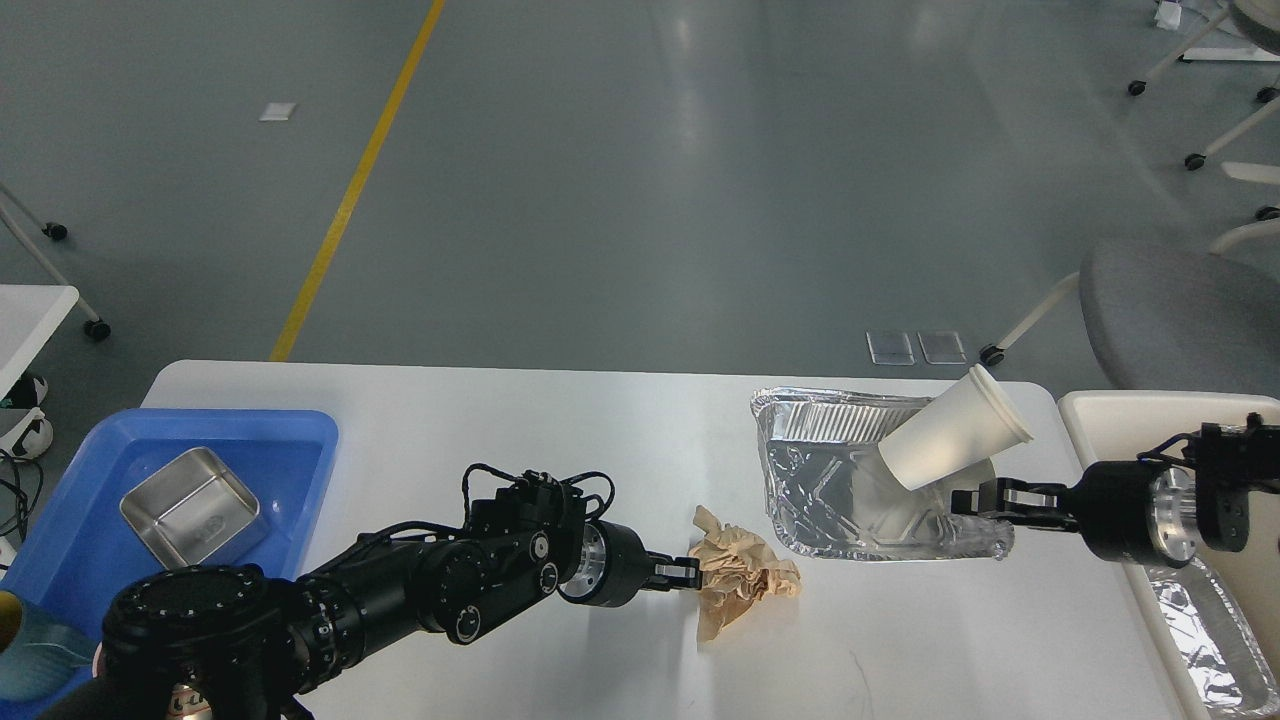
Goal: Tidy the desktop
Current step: 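Reach the left gripper to the crumpled brown paper and grasp it, then lift the brown paper and place it into the held foil tray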
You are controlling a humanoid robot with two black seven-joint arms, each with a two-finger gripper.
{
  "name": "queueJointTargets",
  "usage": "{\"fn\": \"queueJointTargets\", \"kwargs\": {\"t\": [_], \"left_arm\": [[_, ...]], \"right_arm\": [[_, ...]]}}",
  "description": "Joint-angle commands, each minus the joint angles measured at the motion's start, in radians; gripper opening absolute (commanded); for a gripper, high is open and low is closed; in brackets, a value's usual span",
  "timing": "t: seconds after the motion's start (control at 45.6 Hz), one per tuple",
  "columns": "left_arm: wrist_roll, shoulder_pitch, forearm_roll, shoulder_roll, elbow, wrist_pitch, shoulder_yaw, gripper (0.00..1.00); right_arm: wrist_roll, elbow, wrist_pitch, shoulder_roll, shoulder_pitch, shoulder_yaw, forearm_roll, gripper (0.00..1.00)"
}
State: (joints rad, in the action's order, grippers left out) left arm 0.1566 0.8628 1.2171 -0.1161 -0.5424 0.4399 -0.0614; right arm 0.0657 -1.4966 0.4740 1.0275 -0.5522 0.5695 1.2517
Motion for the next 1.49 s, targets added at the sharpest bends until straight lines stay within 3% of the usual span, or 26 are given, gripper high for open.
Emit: {"fn": "queueJointTargets", "kwargs": {"t": [0.0, 0.154, 0.461, 0.592, 0.724, 0.855, 1.031, 1.14, 1.294, 1.469], "left_arm": [[-0.008, 0.022, -0.016, 0.101, -0.086, 0.037, 0.006, 0.00], [-0.025, 0.018, -0.013, 0.268, -0.192, 0.048, 0.017, 0.00], [-0.009, 0.039, -0.016, 0.703, -0.473, 0.129, -0.014, 0.00], [-0.008, 0.116, -0.042, 0.846, -0.536, 0.220, -0.138, 0.00], [-0.022, 0.194, -0.053, 0.888, -0.534, 0.324, -0.291, 0.00], [-0.026, 0.309, -0.065, 0.889, -0.530, 0.390, -0.331, 0.00], [-0.035, 0.430, -0.067, 0.853, -0.498, 0.416, -0.319, 0.00], [-0.046, 0.518, -0.065, 0.728, -0.447, 0.421, -0.313, 0.00], [-0.061, 0.633, -0.064, 0.514, -0.272, 0.451, -0.285, 0.00], [-0.061, 0.685, -0.062, 0.303, -0.143, 0.453, -0.245, 0.00]], "right_arm": [[-0.001, 0.001, 0.000, -0.001, 0.000, 0.000, 0.000, 0.00], [-0.001, 0.003, 0.000, -0.001, 0.003, 0.000, 0.000, 0.00], [-0.003, 0.003, -0.001, -0.006, 0.003, -0.002, 0.000, 0.00], [-0.003, 0.003, -0.001, -0.007, 0.001, -0.002, 0.000, 0.00], [-0.004, 0.003, -0.005, -0.009, 0.003, -0.002, 0.002, 0.00], [-0.004, 0.003, -0.005, -0.009, 0.001, -0.002, 0.002, 0.00], [-0.006, 0.004, -0.001, -0.012, 0.000, -0.005, 0.002, 0.00], [-0.006, 0.004, 0.002, -0.012, -0.006, -0.005, 0.000, 0.00], [-0.006, 0.004, 0.003, -0.012, -0.011, -0.005, 0.000, 0.00], [-0.006, 0.004, 0.005, -0.012, -0.012, -0.005, 0.000, 0.00]]}}
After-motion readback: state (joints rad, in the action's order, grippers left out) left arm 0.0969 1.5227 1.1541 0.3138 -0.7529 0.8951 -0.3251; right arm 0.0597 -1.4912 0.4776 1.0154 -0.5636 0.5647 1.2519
